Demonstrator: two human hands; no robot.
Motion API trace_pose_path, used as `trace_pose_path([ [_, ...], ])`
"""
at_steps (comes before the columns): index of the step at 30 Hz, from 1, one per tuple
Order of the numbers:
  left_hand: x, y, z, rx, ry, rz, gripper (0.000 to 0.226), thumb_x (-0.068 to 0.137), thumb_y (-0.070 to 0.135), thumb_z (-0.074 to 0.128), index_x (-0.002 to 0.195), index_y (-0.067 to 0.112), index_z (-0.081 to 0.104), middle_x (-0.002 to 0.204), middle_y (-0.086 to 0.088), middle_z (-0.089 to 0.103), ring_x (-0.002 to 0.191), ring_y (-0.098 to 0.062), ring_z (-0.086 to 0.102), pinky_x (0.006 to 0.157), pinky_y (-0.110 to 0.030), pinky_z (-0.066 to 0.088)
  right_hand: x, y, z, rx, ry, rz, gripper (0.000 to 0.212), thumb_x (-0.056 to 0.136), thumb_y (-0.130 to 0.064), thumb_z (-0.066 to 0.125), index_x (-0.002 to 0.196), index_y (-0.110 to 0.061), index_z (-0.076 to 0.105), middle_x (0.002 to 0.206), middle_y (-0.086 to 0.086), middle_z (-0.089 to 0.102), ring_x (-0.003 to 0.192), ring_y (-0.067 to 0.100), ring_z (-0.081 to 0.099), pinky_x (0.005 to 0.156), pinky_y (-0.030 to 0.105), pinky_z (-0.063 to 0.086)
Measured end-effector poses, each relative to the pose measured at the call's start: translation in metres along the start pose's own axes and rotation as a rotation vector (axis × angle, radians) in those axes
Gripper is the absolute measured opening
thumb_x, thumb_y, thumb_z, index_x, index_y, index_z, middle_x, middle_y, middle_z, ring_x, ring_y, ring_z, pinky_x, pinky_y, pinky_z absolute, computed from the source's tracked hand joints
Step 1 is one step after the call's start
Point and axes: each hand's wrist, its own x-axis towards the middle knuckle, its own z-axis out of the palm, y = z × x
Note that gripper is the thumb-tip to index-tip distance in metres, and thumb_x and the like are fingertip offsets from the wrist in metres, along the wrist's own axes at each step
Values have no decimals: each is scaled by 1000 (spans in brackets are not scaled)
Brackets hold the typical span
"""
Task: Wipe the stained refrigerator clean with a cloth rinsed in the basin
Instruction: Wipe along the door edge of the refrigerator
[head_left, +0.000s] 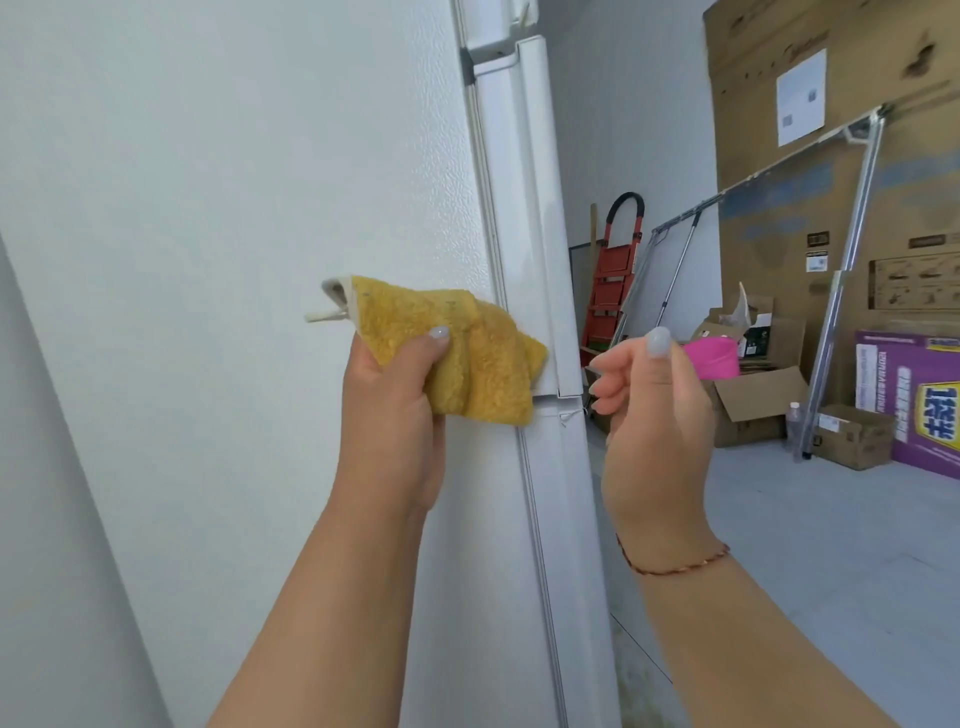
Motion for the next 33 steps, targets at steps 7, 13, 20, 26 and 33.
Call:
trace_pose_path([
  [7, 30, -14, 32, 610, -219, 225, 41, 83, -1, 51, 116, 23, 50, 82, 21, 58, 74, 4, 56, 70, -14, 46, 31, 0, 3, 129, -40, -82, 58, 86, -60, 29, 78, -9, 56, 67, 6, 50, 63, 16, 49, 57, 28, 41],
  [13, 10, -39, 17, 884, -257, 278, 32, 81, 10, 51, 102, 33, 44, 76, 26, 57, 69, 5, 55, 55, -9, 37, 53, 7, 10, 78, -63, -96, 50, 91, -59, 28, 80, -22, 59, 74, 0, 56, 70, 12, 52, 67, 32, 45],
  [20, -17, -62, -5, 815, -315, 207, 31, 80, 20, 52, 106, 38, 49, 93, 18, 63, 82, -2, 61, 64, -10, 44, 39, 28, 12, 83, -313, -97, 94, 75, -87, 23, 137, -21, 50, 136, -9, 54, 128, 5, 48, 110, 36, 38],
  [26, 24, -32, 27, 791, -290, 344, 45, 76, 8, 46, 117, 25, 51, 94, 13, 56, 86, -6, 55, 71, -20, 44, 39, 30, 8, 106, -367, -120, 92, 80, -83, 26, 139, -17, 47, 141, -8, 51, 134, 7, 42, 114, 41, 32],
  [33, -5, -67, 11, 839, -276, 372, 40, 85, 11, 51, 121, 27, 57, 102, 21, 60, 95, 2, 54, 75, -5, 38, 38, 41, -5, 125, -305, -73, 93, 78, -85, 26, 132, -15, 55, 133, 0, 59, 128, 13, 50, 111, 44, 36],
])
